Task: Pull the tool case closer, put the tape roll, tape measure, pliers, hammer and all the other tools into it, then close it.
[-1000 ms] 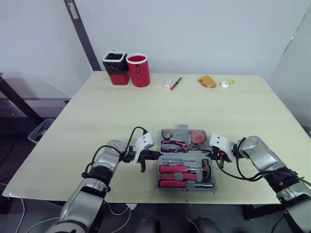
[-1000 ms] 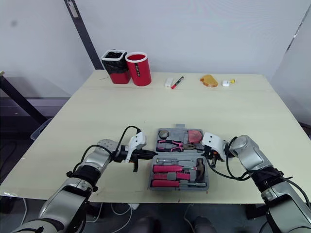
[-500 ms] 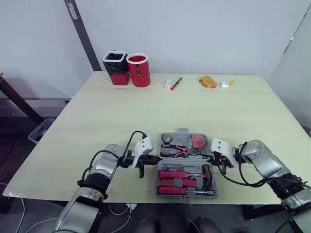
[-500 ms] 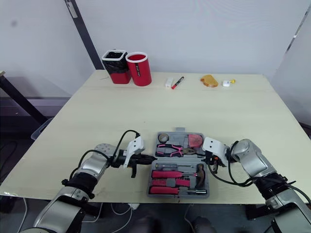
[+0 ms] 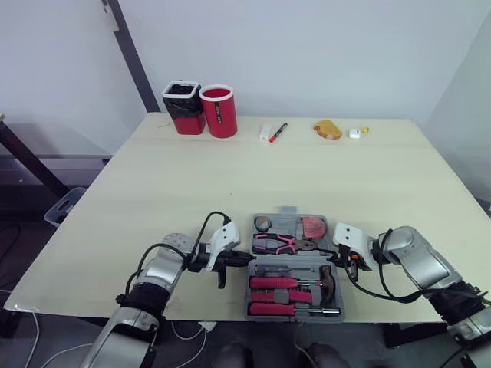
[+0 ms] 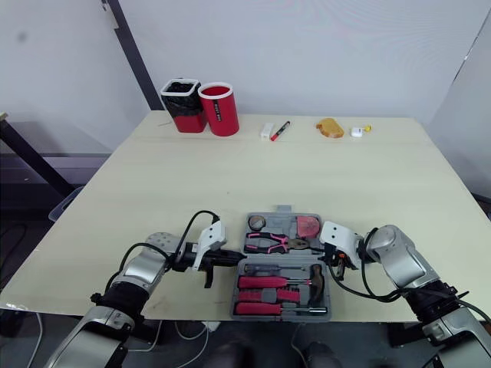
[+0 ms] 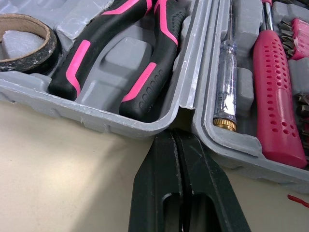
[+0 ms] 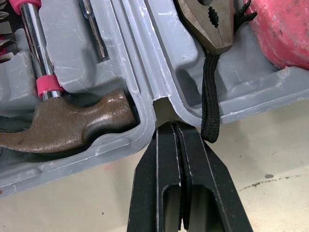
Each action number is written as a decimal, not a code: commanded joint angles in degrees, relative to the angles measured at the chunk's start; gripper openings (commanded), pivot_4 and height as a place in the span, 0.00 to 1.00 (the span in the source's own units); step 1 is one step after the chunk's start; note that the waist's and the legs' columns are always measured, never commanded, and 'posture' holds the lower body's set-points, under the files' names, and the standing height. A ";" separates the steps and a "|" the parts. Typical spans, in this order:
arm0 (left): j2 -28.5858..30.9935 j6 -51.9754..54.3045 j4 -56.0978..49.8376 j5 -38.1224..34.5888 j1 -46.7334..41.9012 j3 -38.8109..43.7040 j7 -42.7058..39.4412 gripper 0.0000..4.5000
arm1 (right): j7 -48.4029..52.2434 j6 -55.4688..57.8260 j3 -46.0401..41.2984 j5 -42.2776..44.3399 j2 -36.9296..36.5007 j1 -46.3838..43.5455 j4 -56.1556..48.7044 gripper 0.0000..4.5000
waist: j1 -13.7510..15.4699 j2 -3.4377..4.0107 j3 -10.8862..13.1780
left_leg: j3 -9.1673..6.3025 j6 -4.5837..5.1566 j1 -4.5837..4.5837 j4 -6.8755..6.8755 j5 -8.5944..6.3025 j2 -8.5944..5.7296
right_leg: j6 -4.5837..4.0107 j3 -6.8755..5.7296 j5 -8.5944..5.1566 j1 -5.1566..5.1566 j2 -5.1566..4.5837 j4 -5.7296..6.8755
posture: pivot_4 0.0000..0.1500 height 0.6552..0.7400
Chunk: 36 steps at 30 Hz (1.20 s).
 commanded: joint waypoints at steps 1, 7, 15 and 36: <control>-0.45 -0.17 -0.63 -0.21 0.16 -1.33 -0.27 0.01 | 0.00 -1.02 -0.29 1.79 1.35 0.02 -1.54 0.00 | -0.01 0.00 0.00 | 0.00 0.00 0.00 0.00 0.00 0.00 | 0.00 0.00 0.00 0.00 0.00 0.00 | 1.00 1.00; -0.39 -1.35 2.46 0.63 -1.67 -0.75 1.07 0.01 | -1.12 -2.23 -0.51 1.14 2.52 -1.23 0.30 0.00 | -0.16 -0.01 -0.01 | 0.01 0.00 0.05 0.01 0.00 0.01 | 0.00 0.02 0.00 0.01 0.02 0.02 | 1.00 1.00; -0.07 -2.51 3.67 0.91 -1.81 -0.58 1.53 0.01 | -1.43 -2.61 -0.62 1.02 2.87 -1.19 0.52 0.00 | -0.21 -0.01 -0.01 | 0.03 0.00 0.11 0.06 0.01 0.03 | -0.01 0.04 0.01 0.02 0.03 0.10 | 1.00 1.00; 13.64 10.51 -24.83 -24.78 26.63 26.53 2.66 0.98 | -1.70 4.33 -43.86 24.20 -12.45 35.25 -25.19 1.00 | -0.05 0.02 0.04 | -0.13 0.00 0.06 -0.09 -0.01 0.31 | -0.21 0.01 -0.15 0.00 -0.25 -0.11 | 1.00 1.00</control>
